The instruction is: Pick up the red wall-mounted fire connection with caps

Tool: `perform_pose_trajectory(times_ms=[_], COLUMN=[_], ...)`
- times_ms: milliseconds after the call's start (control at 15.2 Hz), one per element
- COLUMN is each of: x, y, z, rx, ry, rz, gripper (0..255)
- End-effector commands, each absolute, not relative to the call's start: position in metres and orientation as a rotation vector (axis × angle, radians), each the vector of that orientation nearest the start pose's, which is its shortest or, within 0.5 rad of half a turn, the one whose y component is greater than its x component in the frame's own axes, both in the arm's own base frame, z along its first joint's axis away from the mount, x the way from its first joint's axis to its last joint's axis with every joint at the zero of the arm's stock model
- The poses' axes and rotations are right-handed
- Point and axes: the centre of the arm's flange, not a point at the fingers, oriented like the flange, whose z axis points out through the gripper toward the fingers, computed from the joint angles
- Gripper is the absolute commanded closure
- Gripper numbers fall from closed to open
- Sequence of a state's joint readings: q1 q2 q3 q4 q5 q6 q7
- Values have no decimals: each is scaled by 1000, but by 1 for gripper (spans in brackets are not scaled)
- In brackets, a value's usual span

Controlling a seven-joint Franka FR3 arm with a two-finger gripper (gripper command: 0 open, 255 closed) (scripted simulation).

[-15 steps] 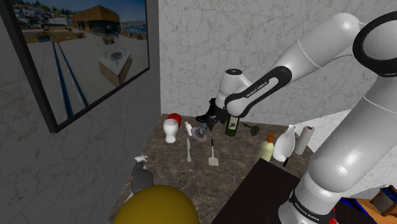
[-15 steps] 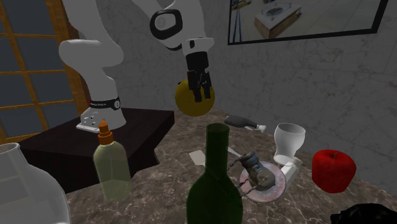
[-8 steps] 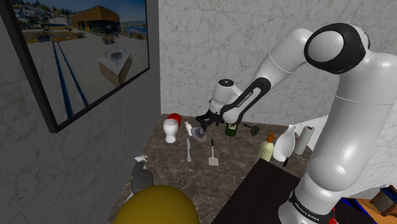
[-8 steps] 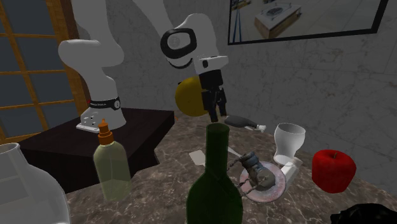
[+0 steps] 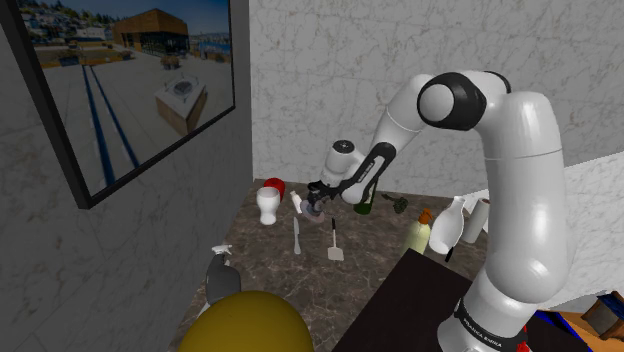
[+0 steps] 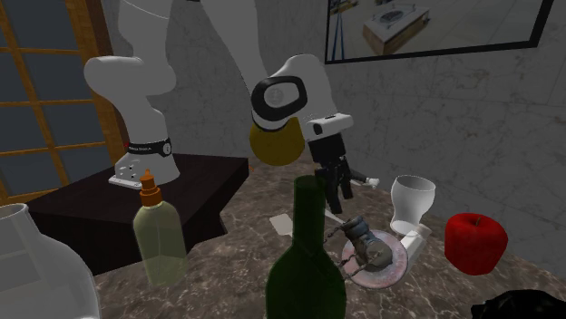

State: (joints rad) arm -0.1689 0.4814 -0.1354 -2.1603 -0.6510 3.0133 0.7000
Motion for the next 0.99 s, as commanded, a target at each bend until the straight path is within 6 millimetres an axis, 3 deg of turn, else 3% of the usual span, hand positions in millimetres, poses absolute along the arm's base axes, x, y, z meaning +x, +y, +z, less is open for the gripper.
perform_pose_trajectory(times_ms=[0,660,726,924], x=[585,589,589,589], y=[-142,-145,-145,-145], z=[189,144,144,144], rx=[-3208,-3206,-3206,-3206], ry=[589,597,597,597], rz=[-672,-682,-682,-682], gripper=[0,0,255,255])
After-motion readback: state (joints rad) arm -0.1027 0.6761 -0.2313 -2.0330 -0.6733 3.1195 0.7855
